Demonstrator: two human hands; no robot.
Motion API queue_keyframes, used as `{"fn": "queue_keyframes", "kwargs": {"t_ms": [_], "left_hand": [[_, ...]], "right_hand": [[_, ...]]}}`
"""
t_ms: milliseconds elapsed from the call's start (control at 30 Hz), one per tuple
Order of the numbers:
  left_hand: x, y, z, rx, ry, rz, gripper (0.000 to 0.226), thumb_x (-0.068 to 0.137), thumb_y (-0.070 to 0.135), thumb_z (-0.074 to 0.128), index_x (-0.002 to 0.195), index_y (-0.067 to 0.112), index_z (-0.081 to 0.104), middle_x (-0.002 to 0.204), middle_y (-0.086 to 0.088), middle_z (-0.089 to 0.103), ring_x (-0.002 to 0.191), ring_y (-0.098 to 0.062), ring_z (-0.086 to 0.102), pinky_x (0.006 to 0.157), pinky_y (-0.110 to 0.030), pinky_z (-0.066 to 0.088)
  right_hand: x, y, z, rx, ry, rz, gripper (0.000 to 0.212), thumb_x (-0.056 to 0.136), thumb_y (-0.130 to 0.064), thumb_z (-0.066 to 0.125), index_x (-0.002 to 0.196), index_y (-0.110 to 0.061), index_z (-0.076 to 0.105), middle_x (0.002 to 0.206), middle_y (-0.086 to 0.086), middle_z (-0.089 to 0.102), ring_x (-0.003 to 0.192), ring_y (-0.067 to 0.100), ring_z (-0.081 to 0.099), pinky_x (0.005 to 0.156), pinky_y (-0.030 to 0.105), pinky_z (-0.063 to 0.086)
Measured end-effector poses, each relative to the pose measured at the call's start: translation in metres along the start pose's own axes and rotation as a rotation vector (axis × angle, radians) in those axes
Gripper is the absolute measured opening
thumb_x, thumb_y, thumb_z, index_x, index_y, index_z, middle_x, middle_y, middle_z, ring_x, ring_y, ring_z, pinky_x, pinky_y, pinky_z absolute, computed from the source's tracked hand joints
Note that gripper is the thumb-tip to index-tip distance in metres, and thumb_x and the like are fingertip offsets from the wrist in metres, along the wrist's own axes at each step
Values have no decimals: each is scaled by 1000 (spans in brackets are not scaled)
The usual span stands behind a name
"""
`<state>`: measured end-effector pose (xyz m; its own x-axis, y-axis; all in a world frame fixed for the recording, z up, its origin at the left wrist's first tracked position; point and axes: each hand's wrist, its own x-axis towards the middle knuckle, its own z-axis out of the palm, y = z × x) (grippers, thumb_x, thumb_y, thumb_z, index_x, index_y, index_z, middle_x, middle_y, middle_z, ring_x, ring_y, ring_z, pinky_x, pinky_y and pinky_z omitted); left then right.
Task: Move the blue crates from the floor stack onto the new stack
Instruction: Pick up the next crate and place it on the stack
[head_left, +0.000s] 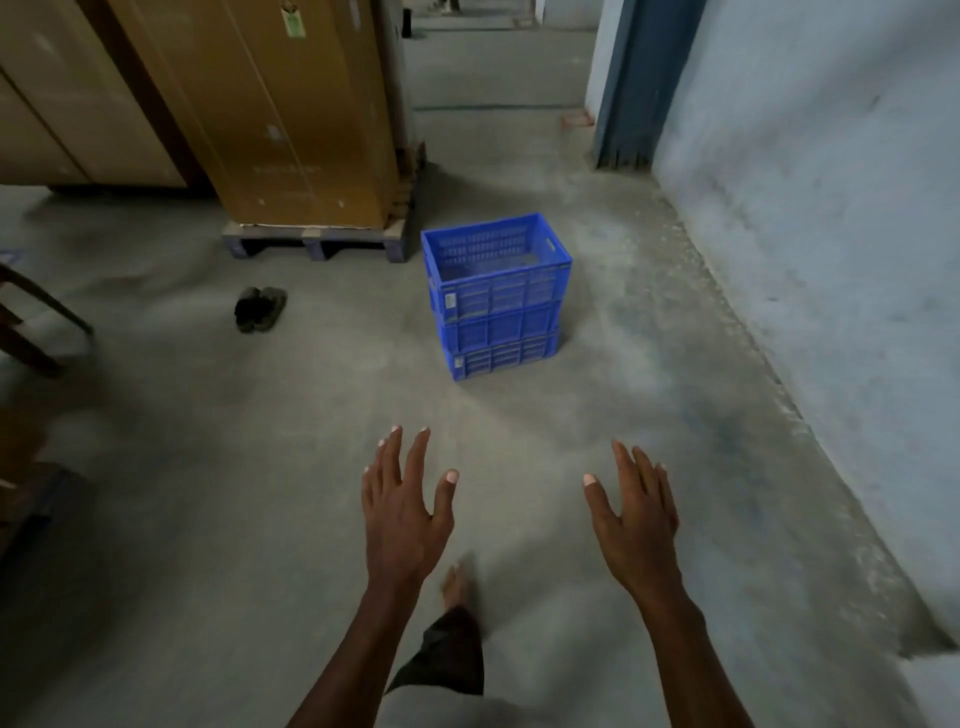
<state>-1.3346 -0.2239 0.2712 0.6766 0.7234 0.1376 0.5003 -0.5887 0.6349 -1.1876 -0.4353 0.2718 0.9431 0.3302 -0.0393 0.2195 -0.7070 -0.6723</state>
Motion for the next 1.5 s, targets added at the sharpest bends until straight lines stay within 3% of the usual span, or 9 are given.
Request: {"fn": "queue_keyframes", "kwargs": {"t_ms": [200,333,533,733,1067,1367,1500], "left_hand": [[159,4,54,7,-15,9,63,96,54,42,154,29,39,167,-4,23,155,-27,16,123,-42,11],[277,17,74,6,5,41,66,94,58,37,152,26,42,165,-5,26,153,-28,20,122,-46,16],[430,48,108,33,23,54,60,96,48,48,150,23,45,163,-8,30,151,-30,25,121,-49,21],[542,50,172,70,52,-54,68,93,60,35,151,25,44,164,-8,30,151,-30,26,120,-48,21],[679,64,237,130,95,-304,64,95,57,38,151,26,42,163,-7,29,151,-29,24,120,-48,21],[837,-11,289,167,10,-405,67,96,55,43,155,23,37,163,-11,29,151,-31,24,120,-48,19],[891,-52,324,252,-141,-411,68,95,55,40,154,21,38,161,-15,32,148,-35,30,119,-50,24]], "right_hand": [[159,-27,36,-17,-12,22,63,98,-45,55,155,-29,33,165,4,25,154,27,10,121,45,13],[259,-51,47,-19,-11,44,64,97,-47,54,155,-28,33,165,4,26,154,28,11,120,46,14],[404,-78,55,-34,-29,54,65,98,-48,51,157,-29,29,166,3,23,154,26,9,121,44,12],[568,-81,77,-67,-74,18,65,98,-48,53,156,-28,32,165,5,25,153,29,12,121,45,11],[812,-105,108,-288,-292,-162,68,97,-51,51,157,-30,27,165,6,22,153,34,11,119,53,11],[970,-112,206,-434,-429,-80,69,97,-50,51,157,-26,27,163,11,26,150,39,19,118,54,18],[1026,-100,249,-460,-509,-27,68,98,-50,49,157,-22,28,162,12,28,148,39,23,117,55,24]]}}
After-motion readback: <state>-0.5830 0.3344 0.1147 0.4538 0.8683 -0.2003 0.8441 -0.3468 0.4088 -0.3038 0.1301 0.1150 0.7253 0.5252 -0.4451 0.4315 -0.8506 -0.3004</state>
